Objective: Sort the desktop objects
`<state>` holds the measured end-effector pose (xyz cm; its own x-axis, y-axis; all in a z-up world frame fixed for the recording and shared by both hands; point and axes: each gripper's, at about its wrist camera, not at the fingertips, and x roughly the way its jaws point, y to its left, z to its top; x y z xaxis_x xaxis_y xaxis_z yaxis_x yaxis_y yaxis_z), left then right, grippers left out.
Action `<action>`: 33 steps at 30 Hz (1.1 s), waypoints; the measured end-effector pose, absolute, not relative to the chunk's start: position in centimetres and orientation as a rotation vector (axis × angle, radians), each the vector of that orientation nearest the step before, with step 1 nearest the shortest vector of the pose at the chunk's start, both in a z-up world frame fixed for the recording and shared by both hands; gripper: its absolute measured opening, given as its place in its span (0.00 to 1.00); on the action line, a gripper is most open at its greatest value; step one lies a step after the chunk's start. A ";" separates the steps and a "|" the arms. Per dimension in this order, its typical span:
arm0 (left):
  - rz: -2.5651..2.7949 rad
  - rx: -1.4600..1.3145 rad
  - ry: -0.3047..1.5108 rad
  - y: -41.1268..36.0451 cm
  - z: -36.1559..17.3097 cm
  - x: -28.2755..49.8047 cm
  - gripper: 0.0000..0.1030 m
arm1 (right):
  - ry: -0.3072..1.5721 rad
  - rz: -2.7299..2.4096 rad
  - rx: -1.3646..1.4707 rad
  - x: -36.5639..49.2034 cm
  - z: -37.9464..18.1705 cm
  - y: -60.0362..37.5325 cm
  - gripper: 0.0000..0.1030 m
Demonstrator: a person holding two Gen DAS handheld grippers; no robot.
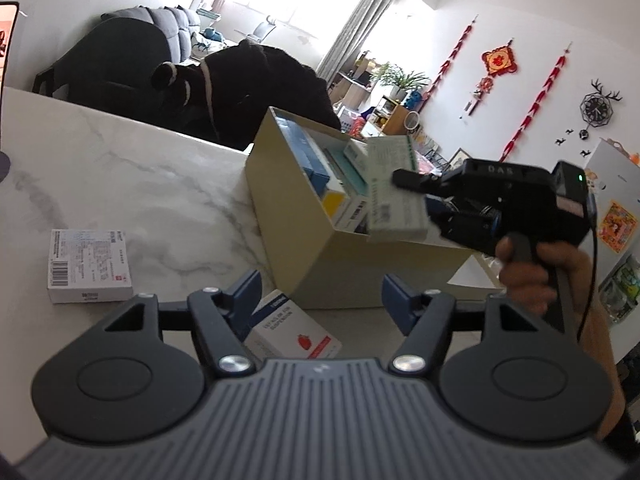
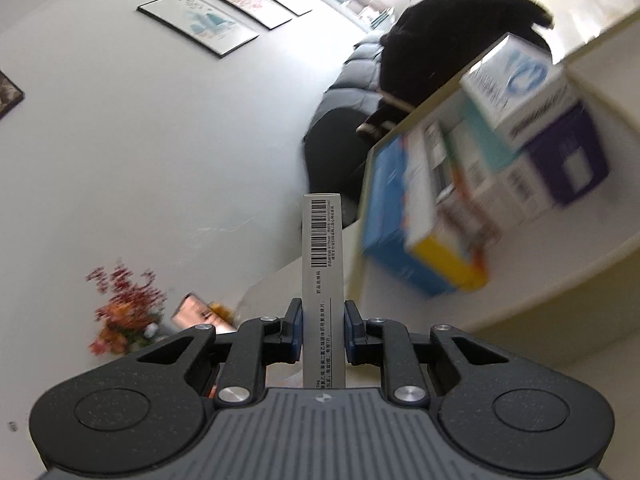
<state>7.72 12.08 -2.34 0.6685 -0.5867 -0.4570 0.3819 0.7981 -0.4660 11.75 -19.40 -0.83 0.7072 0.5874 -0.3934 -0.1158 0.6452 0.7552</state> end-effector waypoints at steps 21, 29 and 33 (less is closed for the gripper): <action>-0.487 -0.370 0.689 13.2 -3.5 9.5 0.66 | 0.759 0.103 0.486 25.9 -1.6 -21.6 0.21; -0.455 -0.369 0.694 14.0 -3.5 9.7 0.66 | 0.788 0.088 0.436 29.0 -3.0 -20.2 0.21; -0.449 -0.371 0.690 14.2 -3.4 9.6 0.66 | 0.776 0.094 0.417 29.8 -2.7 -19.9 0.21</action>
